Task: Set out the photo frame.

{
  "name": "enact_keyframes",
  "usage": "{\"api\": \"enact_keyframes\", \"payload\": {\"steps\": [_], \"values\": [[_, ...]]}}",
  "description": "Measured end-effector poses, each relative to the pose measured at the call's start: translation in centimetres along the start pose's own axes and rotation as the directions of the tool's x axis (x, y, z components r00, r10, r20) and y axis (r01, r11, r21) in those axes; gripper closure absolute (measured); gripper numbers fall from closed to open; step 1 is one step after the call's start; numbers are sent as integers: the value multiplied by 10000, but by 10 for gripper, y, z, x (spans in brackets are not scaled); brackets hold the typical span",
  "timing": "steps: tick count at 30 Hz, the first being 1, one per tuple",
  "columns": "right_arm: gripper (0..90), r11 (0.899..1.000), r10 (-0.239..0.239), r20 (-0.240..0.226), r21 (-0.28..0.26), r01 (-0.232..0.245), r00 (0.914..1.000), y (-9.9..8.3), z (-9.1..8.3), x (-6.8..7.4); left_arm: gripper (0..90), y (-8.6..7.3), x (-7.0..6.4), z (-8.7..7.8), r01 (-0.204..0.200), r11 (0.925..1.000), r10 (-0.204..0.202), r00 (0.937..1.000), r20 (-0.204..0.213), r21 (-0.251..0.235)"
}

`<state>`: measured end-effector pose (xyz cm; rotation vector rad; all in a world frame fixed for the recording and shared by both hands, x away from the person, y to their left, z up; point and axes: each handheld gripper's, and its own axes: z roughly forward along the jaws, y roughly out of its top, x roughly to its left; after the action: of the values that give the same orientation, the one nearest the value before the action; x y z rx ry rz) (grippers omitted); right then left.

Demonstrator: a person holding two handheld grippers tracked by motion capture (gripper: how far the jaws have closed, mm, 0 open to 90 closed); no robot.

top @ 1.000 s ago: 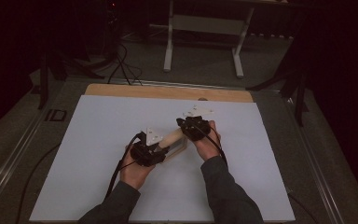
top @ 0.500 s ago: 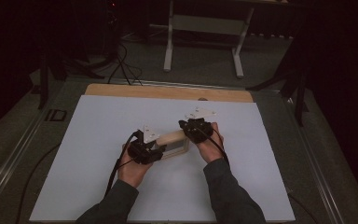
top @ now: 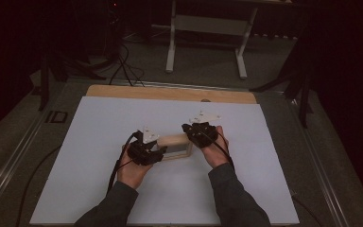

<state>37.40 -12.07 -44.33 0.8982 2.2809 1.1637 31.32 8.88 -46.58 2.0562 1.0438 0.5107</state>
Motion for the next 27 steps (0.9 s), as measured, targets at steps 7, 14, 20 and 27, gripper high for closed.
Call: {"api": "enact_keyframes", "payload": {"steps": [7,14,20,27], "values": [[809,9994,-173,-223,-310,166,9996,-1,-9,0,535,-2,1,-1,66,10000,-66,10000,-13,-65],[696,9980,-80,-340,-624,59,9994,-3,-23,-4,535,-2,1,-1,108,9999,-108,9999,0,-63],[576,9981,-138,-424,-605,112,9990,-11,-30,-8,537,-2,1,-1,72,10000,-72,10000,7,-16],[491,9979,-193,-559,-630,158,9982,-19,-37,-10,539,-2,1,-1,125,9999,-125,9999,19,-52]]}}
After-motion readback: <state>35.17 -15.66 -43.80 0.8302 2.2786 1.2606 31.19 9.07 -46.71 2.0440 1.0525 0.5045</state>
